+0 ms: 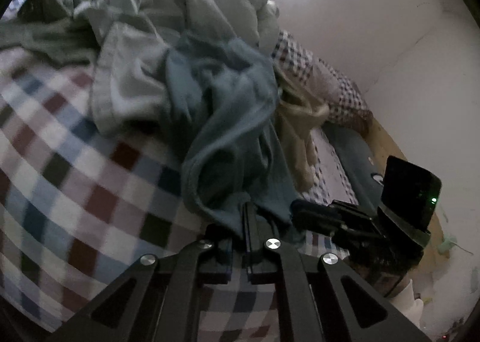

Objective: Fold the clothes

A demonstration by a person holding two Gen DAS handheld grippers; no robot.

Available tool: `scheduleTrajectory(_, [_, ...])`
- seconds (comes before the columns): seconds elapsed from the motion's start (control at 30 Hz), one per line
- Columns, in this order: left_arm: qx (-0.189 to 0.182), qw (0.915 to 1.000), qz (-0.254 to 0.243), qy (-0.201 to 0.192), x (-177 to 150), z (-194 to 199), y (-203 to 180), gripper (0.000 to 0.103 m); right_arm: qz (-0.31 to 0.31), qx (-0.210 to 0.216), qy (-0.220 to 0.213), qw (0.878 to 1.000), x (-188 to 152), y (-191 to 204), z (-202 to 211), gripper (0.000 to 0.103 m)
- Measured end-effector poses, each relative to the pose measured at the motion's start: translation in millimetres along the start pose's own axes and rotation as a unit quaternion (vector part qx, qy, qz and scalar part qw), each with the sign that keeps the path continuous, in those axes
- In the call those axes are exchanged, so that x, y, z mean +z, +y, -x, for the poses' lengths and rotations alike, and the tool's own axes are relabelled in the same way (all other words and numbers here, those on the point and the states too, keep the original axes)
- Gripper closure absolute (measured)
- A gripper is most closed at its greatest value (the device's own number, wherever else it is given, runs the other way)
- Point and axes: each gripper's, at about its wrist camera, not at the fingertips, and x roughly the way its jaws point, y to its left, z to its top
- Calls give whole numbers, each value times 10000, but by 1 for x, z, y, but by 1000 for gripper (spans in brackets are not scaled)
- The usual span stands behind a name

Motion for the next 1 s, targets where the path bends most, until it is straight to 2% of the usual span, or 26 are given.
scheduleTrajectory(0.03, [21, 10000, -22, -68, 2, 4, 2, 98, -90, -112, -131, 9998, 3, -3, 3, 86])
scheduleTrajectory(0.1, [56, 9998, -51, -210, 8, 10, 3, 98, -285, -361, -392, 9982, 8, -11, 8, 78])
scheduleTrajectory(0.17, [89, 9993, -77, -349, 13, 15, 5, 98, -530, -611, -685, 9944, 13, -21, 14, 63])
scheduleTrajectory(0.27, [96, 9986, -117, -508, 20, 21, 8, 98, -851, -875, -1047, 9870, 20, -30, 20, 53])
scheduleTrajectory(0.37, [80, 9975, -172, -677, 23, 32, 12, 99, -1190, -1091, -1246, 9790, 28, -40, 21, 52])
scheduleTrajectory(0.5, [80, 9967, -142, -794, 27, 41, 16, 99, -1637, -1191, -1293, 9707, 34, -54, 15, 51])
scheduleTrajectory(0.7, [112, 9958, -58, -911, 30, 58, 30, 99, -2011, -1056, -1319, 9649, 44, -67, -8, 48])
scheduleTrajectory(0.93, [183, 9940, 45, -1078, 34, 74, 44, 99, -2175, -632, -1681, 9594, 63, -68, -14, 47])
scheduleTrajectory(1.0, [175, 9941, 65, -1066, 35, 76, 46, 99, -2159, -646, -1671, 9598, 69, -67, -17, 47])
